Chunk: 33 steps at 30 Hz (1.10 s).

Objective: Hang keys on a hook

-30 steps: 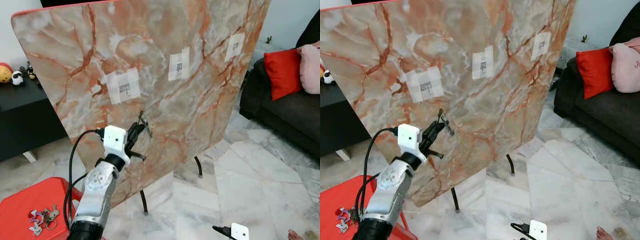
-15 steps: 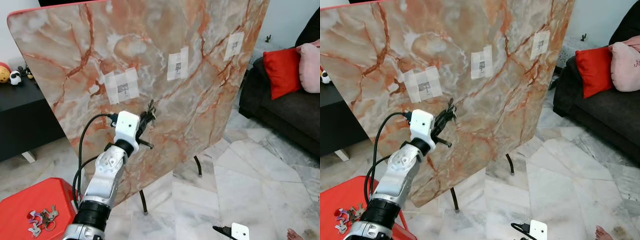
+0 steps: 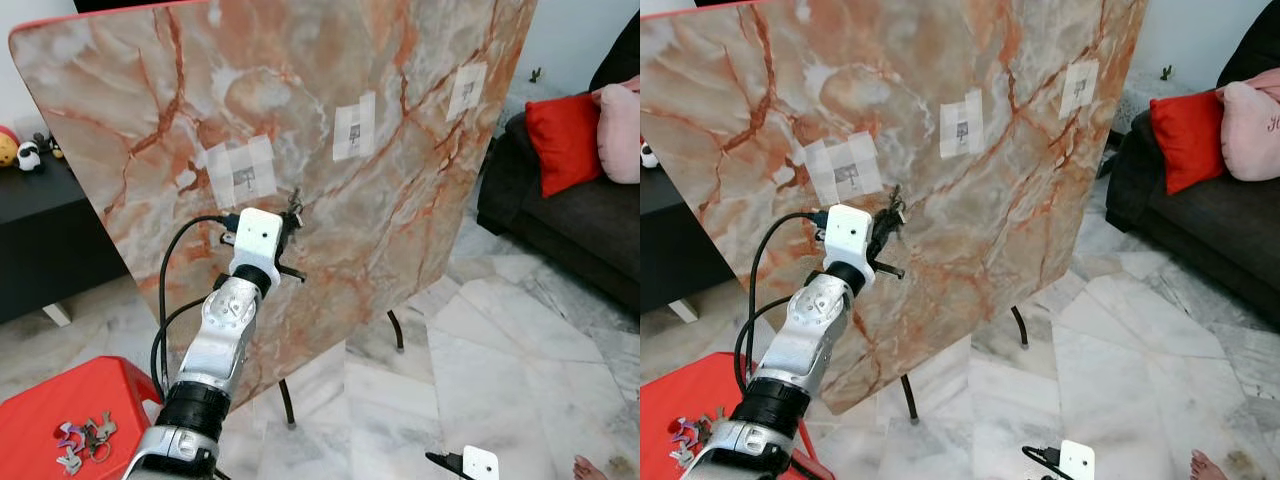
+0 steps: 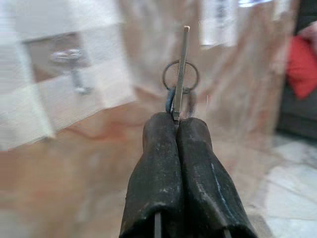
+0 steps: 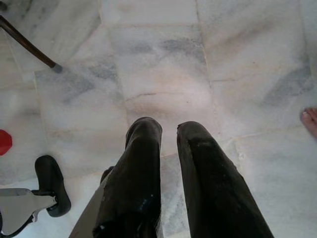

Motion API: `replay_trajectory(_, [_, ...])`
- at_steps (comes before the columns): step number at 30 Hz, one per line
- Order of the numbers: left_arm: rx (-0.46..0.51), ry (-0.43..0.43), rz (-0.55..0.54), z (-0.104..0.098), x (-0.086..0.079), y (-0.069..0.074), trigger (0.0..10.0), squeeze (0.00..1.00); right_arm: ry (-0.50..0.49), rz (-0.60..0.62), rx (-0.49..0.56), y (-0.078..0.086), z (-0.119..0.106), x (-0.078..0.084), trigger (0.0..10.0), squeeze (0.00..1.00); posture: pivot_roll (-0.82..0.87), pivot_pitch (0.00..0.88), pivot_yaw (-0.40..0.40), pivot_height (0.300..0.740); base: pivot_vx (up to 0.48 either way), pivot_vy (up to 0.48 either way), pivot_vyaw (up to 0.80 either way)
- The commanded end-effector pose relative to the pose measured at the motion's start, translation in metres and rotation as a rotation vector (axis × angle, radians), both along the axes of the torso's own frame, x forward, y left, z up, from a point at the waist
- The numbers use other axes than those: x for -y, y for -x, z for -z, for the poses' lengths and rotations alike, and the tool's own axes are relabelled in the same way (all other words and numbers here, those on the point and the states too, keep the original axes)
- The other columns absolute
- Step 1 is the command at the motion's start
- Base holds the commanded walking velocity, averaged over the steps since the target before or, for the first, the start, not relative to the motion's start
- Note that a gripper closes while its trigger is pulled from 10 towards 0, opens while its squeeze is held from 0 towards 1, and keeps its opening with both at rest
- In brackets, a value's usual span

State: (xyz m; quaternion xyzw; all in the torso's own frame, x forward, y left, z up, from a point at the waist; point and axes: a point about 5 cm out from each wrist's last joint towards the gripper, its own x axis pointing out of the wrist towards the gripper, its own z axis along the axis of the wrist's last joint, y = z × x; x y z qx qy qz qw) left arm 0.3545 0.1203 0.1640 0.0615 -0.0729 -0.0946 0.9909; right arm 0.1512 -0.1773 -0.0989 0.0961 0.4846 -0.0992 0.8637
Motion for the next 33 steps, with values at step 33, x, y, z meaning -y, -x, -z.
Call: replay_trajectory(33, [-0.014, 0.033, -0.248, -0.010, -0.041, -0.007, 10.0, 0.00, 0.009, -0.009, -0.002, 0.000, 0.000, 0.001, 10.0, 0.00, 0.01, 0.010, -0.053, 0.740, 0.000, 0.000, 0.00])
